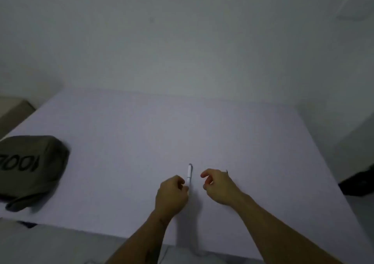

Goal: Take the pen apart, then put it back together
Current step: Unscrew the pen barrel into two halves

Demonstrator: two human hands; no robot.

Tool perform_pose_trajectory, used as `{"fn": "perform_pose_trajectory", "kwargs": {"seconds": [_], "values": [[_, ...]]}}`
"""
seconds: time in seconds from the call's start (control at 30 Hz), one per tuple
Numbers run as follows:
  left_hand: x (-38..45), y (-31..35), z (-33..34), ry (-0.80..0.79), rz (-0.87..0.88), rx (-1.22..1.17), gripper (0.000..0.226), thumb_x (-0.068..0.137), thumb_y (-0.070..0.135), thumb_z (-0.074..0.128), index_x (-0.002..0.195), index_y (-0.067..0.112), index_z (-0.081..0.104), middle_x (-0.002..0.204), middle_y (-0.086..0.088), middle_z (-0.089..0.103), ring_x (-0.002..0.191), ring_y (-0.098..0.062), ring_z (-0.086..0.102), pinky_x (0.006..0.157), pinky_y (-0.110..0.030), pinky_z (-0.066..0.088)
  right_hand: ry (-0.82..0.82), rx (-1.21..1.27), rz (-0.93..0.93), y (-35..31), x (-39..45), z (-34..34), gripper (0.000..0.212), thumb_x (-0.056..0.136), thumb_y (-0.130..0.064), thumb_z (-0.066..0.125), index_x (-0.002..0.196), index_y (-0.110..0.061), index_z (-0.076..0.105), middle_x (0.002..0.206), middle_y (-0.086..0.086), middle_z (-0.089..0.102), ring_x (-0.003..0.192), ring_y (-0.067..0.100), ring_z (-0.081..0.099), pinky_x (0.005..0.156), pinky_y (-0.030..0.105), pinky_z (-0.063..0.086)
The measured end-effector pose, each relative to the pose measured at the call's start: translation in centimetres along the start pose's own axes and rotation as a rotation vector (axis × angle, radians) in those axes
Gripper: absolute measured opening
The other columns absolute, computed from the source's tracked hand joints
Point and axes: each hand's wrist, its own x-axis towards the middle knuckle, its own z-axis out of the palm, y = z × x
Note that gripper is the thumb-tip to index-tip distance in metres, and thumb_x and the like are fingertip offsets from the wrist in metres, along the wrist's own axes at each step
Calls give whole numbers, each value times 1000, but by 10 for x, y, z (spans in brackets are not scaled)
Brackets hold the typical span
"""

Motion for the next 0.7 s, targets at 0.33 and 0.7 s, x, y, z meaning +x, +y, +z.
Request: {"fn": "perform_pose_trajectory", "kwargs": {"seconds": [0.33,0.7], "values": [[12,14,49,71,-98,193,23,84,28,61,105,18,59,95,1,59,78,-15,56,66,-27,51,-31,10,10,38,37,-24,36,86,-10,58,118,-23,64,88,-5,65,80,15,64,69,25,53],[26,25,34,61,-320,-287,15,84,11,61,93,15,73,84,-2,69,74,-16,62,62,-25,49,-78,148,47,40,49,-25,42,85,-10,58,124,-22,60,91,2,69,75,18,66,62,26,55]]}}
